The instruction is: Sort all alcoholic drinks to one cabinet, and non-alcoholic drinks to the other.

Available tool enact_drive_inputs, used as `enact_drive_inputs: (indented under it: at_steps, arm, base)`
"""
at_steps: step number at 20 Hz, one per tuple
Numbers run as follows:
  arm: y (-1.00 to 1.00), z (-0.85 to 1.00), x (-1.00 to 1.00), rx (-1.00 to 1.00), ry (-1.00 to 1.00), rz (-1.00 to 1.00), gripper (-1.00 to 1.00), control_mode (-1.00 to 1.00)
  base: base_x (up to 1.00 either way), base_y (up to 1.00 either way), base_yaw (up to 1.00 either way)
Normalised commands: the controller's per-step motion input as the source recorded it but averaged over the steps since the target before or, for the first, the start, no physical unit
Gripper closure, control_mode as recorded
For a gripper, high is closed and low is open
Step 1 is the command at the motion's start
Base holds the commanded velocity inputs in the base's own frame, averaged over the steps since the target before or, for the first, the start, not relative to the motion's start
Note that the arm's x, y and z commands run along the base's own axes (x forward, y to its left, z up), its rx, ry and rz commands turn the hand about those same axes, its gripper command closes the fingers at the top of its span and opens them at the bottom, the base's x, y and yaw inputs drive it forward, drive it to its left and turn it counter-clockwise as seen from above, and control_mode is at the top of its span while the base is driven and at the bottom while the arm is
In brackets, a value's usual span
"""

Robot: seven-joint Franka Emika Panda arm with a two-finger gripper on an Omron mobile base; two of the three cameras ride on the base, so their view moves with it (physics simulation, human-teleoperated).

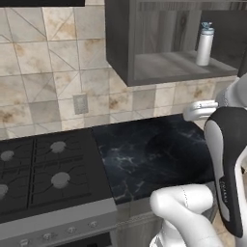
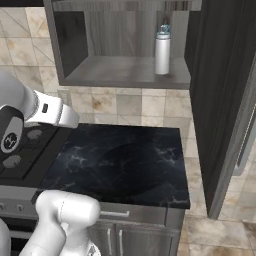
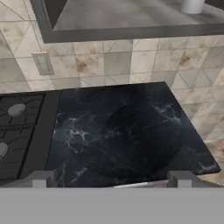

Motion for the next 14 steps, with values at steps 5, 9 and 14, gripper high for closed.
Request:
enact_drive_inputs:
  at_steps: [5, 9, 14]
  arm:
    - [0.00, 0.00, 0.00, 0.00, 0.00, 0.00, -1.00, 1.00]
    - [0.00, 0.00, 0.00, 0.00, 0.00, 0.00, -1.00, 1.00]
    - [0.00, 0.00, 0.00, 0.00, 0.00, 0.00, -1.00, 1.00]
  base:
    - [-0.35, 0.52, 0.04]
    - [-0.24, 0.70, 0.05]
    - [-0.20, 0.87, 0.03]
